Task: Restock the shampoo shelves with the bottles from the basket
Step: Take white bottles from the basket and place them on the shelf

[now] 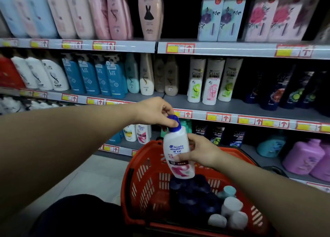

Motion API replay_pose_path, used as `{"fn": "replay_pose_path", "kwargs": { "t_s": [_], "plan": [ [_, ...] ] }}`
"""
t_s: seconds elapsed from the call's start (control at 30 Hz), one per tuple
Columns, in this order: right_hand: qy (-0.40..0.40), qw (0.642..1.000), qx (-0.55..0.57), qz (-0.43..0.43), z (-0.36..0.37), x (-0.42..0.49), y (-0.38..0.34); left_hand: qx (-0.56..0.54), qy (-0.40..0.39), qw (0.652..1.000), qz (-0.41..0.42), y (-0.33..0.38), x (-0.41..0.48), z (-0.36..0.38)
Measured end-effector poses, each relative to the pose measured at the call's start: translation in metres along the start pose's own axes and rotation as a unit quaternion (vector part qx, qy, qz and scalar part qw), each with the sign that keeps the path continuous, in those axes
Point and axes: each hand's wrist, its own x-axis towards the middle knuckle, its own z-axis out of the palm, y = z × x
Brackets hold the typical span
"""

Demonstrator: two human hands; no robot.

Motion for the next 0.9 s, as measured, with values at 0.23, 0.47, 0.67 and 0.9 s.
{"fn": "replay_pose_path", "kwargs": {
  "t_s": [0.23, 0.47, 0.67, 0.9],
  "plan": [
    [0.022, 1.0, -0.003, -0.013, -0.01, 0.002, -0.012, -0.037, -0.013, 0.999, 0.003, 0.01, -0.006, -0.015],
    [0.059, 0.997, -0.018, -0.039, -0.011, 0.022, -0.035, -0.06, -0.033, 0.997, -0.043, -0.029, -0.008, -0.026],
    [0.057, 0.996, -0.01, -0.064, -0.003, 0.064, -0.062, -0.053, -0.006, 0.994, -0.092, -0.089, -0.009, -0.033],
    [0.036, 0.997, -0.003, -0.075, 0.033, 0.128, -0.084, -0.083, 0.065, 0.99, -0.098, -0.158, 0.007, -0.034]
  ]
}}
